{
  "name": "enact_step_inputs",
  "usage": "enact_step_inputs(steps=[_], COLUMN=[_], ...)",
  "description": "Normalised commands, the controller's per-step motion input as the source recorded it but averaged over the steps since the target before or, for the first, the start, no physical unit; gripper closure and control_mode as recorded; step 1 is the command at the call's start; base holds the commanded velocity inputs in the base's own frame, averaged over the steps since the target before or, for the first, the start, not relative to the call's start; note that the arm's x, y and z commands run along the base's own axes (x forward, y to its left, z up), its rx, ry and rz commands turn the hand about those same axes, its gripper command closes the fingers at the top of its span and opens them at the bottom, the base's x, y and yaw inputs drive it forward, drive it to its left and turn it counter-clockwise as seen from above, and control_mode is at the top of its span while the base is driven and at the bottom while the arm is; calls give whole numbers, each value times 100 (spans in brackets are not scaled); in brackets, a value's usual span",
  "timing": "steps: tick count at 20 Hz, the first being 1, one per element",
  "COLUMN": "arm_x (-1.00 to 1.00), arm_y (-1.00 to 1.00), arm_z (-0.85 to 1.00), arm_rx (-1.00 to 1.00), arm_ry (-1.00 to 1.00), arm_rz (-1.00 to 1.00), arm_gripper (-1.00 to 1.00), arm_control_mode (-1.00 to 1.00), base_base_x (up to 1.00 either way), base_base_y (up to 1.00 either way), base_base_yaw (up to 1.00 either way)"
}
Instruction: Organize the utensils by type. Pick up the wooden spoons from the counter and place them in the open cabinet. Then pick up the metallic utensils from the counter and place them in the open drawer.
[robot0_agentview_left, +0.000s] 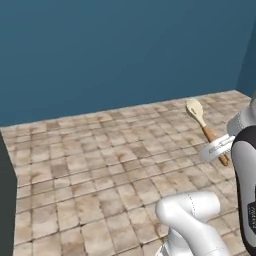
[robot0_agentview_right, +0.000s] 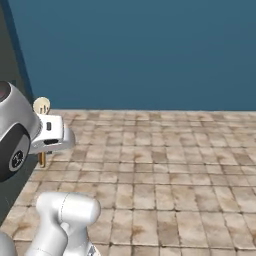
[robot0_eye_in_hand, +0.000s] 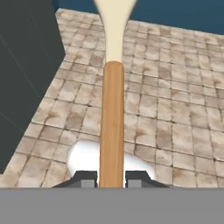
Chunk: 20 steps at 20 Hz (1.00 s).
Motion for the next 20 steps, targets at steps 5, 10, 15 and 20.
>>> enact_step_inputs(steps=[5, 10, 15, 20], arm_x=[0, 0, 0, 0], arm_y=[0, 0, 0, 0], arm_z=[0, 0, 0, 0], arm_rx=[0, 0, 0, 0], arm_ry=[0, 0, 0, 0], arm_rz=[0, 0, 0, 0], arm_gripper=[100, 100, 100, 100], arm_control_mode=[100, 100, 100, 100], base_base_x=[69, 58, 34, 35], base_base_y=[44, 42, 25, 32], base_base_yaw=[-58, -59, -69, -68])
